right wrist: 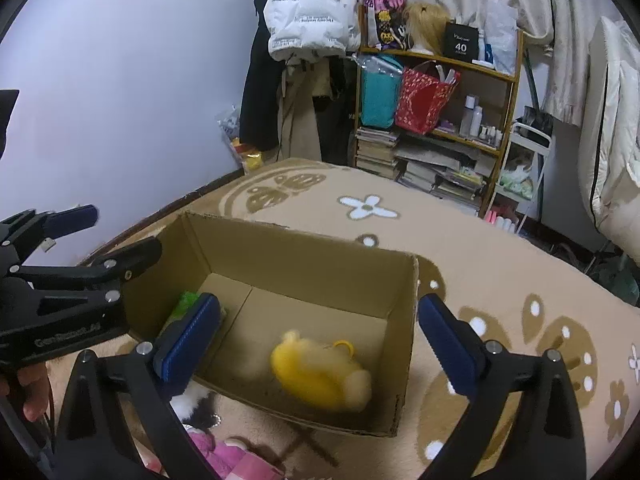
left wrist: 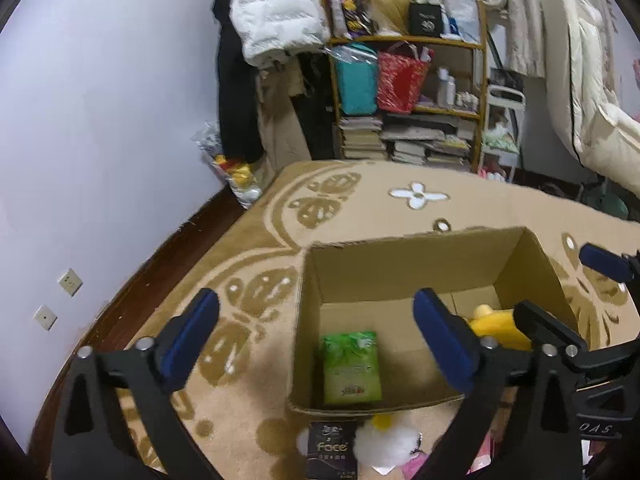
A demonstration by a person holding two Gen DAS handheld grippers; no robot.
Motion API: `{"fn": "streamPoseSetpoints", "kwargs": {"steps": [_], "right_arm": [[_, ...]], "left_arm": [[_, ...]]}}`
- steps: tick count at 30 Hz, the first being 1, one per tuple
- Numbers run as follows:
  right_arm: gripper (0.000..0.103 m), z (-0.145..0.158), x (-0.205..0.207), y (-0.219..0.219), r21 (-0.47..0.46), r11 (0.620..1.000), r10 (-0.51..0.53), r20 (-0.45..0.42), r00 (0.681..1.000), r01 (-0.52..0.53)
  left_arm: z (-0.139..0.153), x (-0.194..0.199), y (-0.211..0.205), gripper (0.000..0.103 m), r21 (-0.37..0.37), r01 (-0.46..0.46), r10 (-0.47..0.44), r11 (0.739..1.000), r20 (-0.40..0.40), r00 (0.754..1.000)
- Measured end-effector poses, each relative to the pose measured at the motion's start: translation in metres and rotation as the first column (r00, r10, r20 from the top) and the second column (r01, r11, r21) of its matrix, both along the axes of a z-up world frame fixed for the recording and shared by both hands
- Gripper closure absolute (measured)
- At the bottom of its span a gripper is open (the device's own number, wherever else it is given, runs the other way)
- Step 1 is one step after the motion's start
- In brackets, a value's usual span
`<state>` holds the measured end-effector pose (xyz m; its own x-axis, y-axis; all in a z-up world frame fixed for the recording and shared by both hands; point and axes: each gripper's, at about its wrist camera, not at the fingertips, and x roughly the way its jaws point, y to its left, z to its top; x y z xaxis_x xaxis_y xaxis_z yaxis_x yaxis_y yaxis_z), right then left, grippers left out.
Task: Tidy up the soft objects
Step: 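Open both tools to drop the green pack and yellow plush into the box, then withdraw both tools from the box back toward the remaining items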
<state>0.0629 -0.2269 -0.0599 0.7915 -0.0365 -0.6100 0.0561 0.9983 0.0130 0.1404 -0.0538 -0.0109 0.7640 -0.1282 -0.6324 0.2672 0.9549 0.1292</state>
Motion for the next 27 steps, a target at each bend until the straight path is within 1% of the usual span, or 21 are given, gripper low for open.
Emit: {"fn": "streamPoseSetpoints", "kwargs": {"steps": [3,5,9,13,16,20,22,27], "right_arm": [[0.000,0.002,-0.003,-0.003,0.013,1.000,-0.011,-0.001,1.000,0.011],[0.000,0.002,-0.006,-0.006,0.029,0.999,-0.016,-0.006,1.000,0.016],[0.000,0.006,-0.014,-0.011,0.057,0.998,-0.034,-0.011,0.999,0.035],[0.000,0.011,-0.026,-0.015,0.095,0.994,-0.044,-0.004,0.999,0.044],[0.000,0.014,-0.036,-0.018,0.136,0.990,-0.048,-0.008,0.999,0.049],[0.000,0.015,-0.049,-0.019,0.157,0.986,-0.048,-0.021,0.999,0.051],[0.000,0.015,-0.055,-0.017,0.151,0.987,-0.048,-0.029,0.998,0.052],[0.000,0.016,-0.073,-0.010,0.151,0.987,-0.052,-0.034,0.998,0.056]], "left_arm": [[0.005,-0.004,0.009,0.001,0.010,-0.039,0.039,0.999,0.013,0.999],[0.008,-0.007,0.015,0.001,0.009,-0.060,0.060,0.998,0.001,0.998],[0.011,-0.017,0.031,0.001,-0.017,-0.092,0.091,0.996,-0.032,0.995],[0.011,-0.030,0.042,0.001,-0.011,-0.117,0.116,0.993,-0.057,0.992],[0.008,-0.041,0.051,0.001,0.000,-0.140,0.139,0.990,-0.091,0.986],[0.006,-0.054,0.055,0.001,0.030,-0.138,0.140,0.990,-0.123,0.983],[0.006,-0.062,0.054,0.001,0.055,-0.127,0.133,0.990,-0.124,0.983],[0.009,-0.079,0.051,0.001,0.068,-0.100,0.108,0.993,-0.121,0.987]]}}
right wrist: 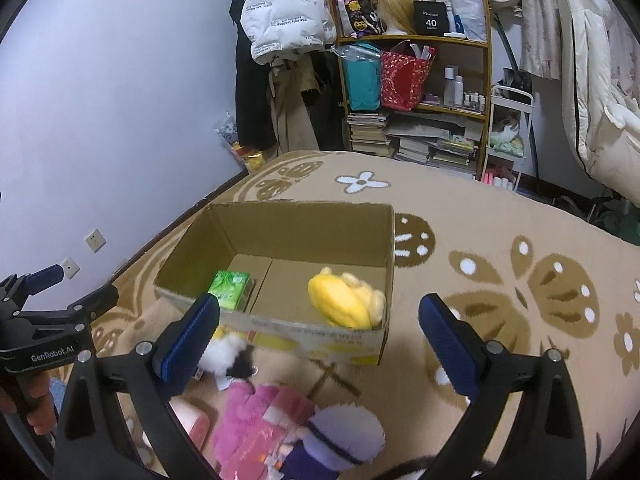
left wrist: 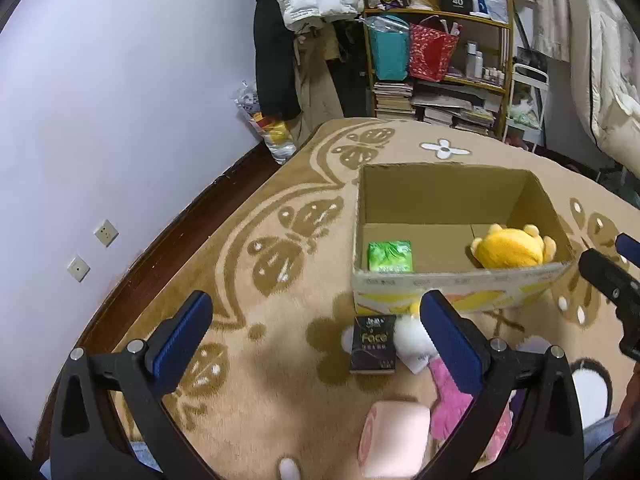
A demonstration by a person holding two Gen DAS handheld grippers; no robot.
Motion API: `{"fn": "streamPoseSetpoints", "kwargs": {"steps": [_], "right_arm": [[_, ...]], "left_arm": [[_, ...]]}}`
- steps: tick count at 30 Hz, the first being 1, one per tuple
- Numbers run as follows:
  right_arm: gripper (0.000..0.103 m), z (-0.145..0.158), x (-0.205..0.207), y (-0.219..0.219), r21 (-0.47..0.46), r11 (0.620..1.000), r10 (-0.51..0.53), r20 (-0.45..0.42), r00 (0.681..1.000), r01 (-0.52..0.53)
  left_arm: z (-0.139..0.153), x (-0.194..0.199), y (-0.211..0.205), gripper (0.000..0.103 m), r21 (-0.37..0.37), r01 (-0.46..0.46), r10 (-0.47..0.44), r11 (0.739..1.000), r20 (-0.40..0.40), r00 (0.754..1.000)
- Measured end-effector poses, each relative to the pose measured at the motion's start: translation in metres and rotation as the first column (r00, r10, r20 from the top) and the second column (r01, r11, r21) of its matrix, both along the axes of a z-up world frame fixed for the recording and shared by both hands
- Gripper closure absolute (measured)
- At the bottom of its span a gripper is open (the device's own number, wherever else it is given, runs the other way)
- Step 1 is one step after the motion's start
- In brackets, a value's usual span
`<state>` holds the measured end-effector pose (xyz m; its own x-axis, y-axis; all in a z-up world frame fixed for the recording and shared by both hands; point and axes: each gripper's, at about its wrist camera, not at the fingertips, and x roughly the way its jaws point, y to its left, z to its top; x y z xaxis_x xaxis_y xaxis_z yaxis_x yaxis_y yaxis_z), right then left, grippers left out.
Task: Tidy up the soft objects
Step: 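Withdraw both tools from the box back toward the remaining items, then grasp the pink roll plush with the left tool while the right tool grasps the blindfolded doll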
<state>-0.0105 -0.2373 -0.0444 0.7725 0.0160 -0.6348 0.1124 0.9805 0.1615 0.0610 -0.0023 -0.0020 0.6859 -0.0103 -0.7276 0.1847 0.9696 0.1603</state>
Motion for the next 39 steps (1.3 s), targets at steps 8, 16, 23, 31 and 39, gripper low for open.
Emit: {"fn": "streamPoseSetpoints", "kwargs": {"steps": [8,16,23,31,39], "right_arm": [[0.000,-0.009,-0.023,0.011,0.015,1.000,-0.004,-0.030,1.000,0.005],[0.000,-0.022,-0.037,0.016,0.027,0.999,-0.019,-0.074,0.997,0.021],[0.000,-0.039,-0.037,0.010,0.056,0.997,-0.043,-0.140,0.989,0.052],[0.008,-0.058,-0.029,0.006,0.067,0.995,-0.057,-0.214,0.975,0.073],[0.018,-0.082,-0.019,0.002,0.086,0.992,-0.063,-0.310,0.949,0.094]], "left_arm": [[-0.007,-0.024,-0.002,0.001,-0.002,0.021,-0.021,1.000,-0.067,0.998],[-0.023,-0.032,-0.002,0.001,0.009,0.017,-0.016,1.000,-0.144,0.990],[-0.038,-0.028,-0.002,0.001,0.024,0.013,-0.007,1.000,-0.214,0.977],[-0.064,-0.022,-0.007,0.001,0.061,0.030,-0.008,0.998,-0.328,0.945],[-0.091,-0.016,-0.014,0.001,0.088,0.058,-0.015,0.994,-0.429,0.903]]}}
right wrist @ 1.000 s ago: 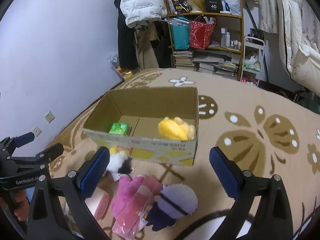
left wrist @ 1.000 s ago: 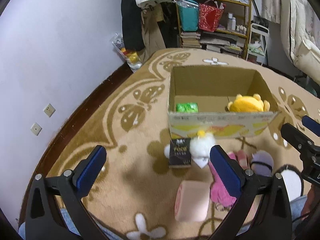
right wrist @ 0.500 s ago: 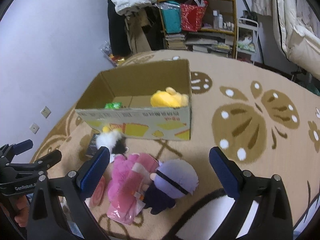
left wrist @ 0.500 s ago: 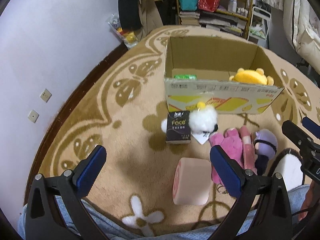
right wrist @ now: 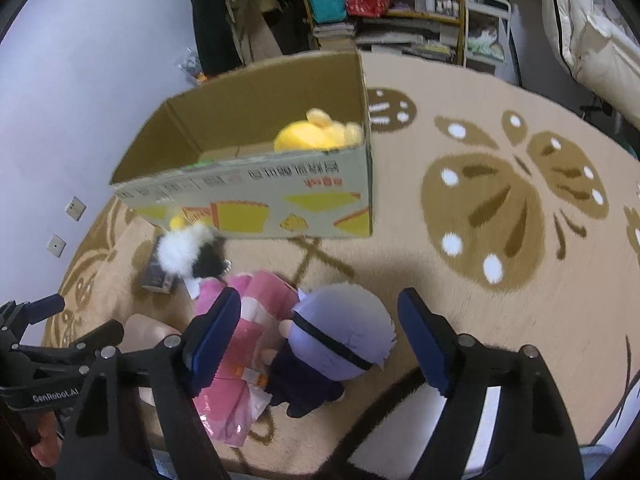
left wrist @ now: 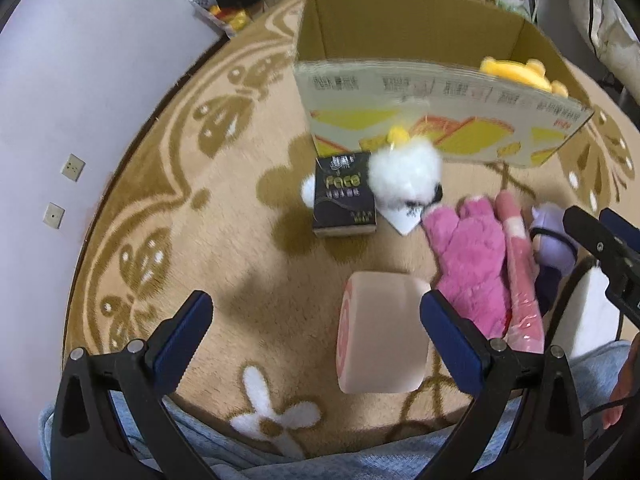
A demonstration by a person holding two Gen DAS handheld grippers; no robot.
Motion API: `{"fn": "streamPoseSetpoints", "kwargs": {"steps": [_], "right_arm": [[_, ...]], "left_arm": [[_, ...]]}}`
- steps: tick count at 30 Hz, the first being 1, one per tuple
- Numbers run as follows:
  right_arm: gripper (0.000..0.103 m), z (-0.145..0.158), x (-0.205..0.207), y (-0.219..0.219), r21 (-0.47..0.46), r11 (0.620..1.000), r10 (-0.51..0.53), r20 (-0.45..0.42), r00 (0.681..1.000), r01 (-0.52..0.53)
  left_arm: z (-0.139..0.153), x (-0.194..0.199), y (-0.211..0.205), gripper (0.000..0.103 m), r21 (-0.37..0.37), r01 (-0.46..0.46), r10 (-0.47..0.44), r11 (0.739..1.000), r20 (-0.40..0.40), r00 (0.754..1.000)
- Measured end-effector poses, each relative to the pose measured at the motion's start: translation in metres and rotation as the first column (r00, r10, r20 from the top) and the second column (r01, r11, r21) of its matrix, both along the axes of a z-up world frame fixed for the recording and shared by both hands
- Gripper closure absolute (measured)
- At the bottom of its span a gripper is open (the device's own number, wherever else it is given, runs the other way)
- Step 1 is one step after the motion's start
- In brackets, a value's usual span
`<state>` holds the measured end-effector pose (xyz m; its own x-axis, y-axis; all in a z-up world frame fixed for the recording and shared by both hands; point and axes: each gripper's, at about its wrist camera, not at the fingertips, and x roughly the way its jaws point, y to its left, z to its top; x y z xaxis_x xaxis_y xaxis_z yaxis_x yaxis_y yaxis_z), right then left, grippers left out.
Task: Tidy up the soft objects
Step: 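Grasp the pink roll plush with the left tool while the right tool grasps the blindfolded doll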
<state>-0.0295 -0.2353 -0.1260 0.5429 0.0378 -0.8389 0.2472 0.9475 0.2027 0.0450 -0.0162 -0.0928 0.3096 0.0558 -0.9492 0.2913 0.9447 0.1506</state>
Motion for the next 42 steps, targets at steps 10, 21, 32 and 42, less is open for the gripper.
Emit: {"fn": "streamPoseSetpoints", "kwargs": {"steps": [10,21,32,42], "right_arm": [[0.019,-0.031,0.007,-0.005,0.036,0.999,-0.019,-0.131,0.991,0.024],[0.030,-0.051,0.015,-0.008,0.079,0.996,-0.030,-0.198,0.980,0.047],[0.030,-0.064,0.018,-0.006,0.090,0.994,-0.035,-0.229,0.973,0.056],[0.036,-0.044,0.020,-0.011,0.066,0.996,-0.061,-0.105,0.993,0.068]], "left_arm": [[-0.023,0.002,-0.007,0.001,0.000,0.007,-0.007,1.000,-0.100,0.995],[-0.021,-0.001,-0.012,0.001,-0.017,0.038,-0.040,0.999,-0.108,0.993],[-0.038,0.002,-0.014,0.036,-0.014,0.053,-0.055,0.998,-0.181,0.982],[-0.019,0.002,-0.008,0.067,-0.068,0.033,-0.040,0.997,-0.104,0.994]]}}
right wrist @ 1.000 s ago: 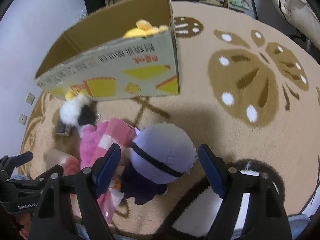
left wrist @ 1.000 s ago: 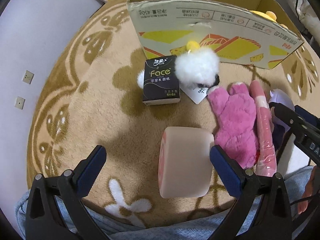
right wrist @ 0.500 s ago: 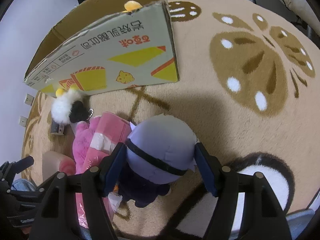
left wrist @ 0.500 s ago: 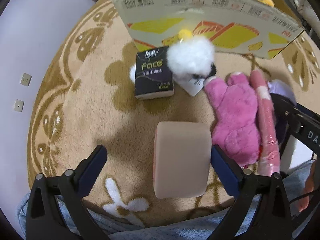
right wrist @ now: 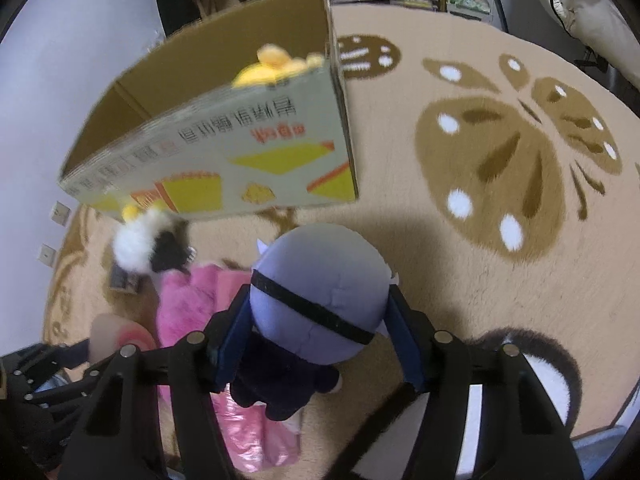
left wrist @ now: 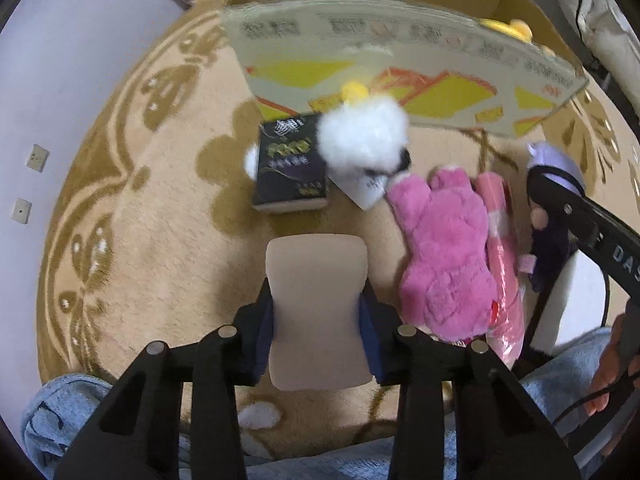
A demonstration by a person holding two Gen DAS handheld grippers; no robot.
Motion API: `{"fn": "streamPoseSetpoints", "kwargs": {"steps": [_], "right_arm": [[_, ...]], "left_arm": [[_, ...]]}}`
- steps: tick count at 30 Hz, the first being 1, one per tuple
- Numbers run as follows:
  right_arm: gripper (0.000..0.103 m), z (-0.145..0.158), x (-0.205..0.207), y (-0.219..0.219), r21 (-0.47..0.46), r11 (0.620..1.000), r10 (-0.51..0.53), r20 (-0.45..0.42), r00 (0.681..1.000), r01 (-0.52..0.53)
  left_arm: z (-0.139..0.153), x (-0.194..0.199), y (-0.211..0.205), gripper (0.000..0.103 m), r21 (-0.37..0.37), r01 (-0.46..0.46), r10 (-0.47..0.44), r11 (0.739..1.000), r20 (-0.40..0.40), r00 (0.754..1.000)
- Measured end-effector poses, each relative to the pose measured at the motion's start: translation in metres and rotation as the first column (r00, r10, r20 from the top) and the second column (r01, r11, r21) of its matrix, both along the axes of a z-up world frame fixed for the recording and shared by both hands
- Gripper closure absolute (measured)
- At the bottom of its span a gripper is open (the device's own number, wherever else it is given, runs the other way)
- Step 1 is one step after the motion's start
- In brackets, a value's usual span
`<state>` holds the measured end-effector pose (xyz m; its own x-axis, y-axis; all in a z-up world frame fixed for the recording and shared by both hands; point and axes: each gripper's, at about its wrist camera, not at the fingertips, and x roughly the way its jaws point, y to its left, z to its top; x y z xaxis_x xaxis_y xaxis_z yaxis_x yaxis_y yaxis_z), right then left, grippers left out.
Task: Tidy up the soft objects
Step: 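Grasp the pink roll plush with the left tool while the right tool grasps the blindfolded doll, then lift and carry the pink roll and the doll over the box with both tools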
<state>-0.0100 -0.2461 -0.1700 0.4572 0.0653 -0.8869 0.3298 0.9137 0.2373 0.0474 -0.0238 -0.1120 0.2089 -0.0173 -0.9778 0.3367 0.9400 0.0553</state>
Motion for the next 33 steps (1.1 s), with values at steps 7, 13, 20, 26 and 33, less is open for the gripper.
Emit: {"fn": "streamPoseSetpoints", "kwargs": {"steps": [7,13,20,26,33], "right_arm": [[0.036,0.020,-0.004,-0.001,0.008,1.000,-0.002,0.080,0.997,0.001],[0.036,0.047,-0.014,0.000,0.008,1.000,-0.009,0.172,0.985,0.007],[0.036,0.070,-0.021,-0.003,0.040,0.999,-0.018,0.281,0.960,0.007],[0.036,0.087,-0.024,0.001,0.032,0.999,-0.004,0.342,0.940,-0.007],[0.036,0.105,-0.022,0.005,0.007,1.000,0.024,0.416,0.909,-0.029]], "left_arm": [[0.028,0.001,0.007,0.068,-0.036,-0.038,0.042,0.999,0.109,0.993],[0.051,0.002,0.007,0.068,-0.017,-0.065,0.067,0.998,0.205,0.976],[0.081,-0.003,0.006,0.068,0.018,-0.073,0.060,0.997,0.392,0.918],[0.108,-0.002,0.002,0.068,-0.043,-0.048,0.063,0.998,0.507,0.860],[0.123,0.006,-0.006,0.067,-0.082,-0.011,0.056,0.997,0.569,0.821]]}}
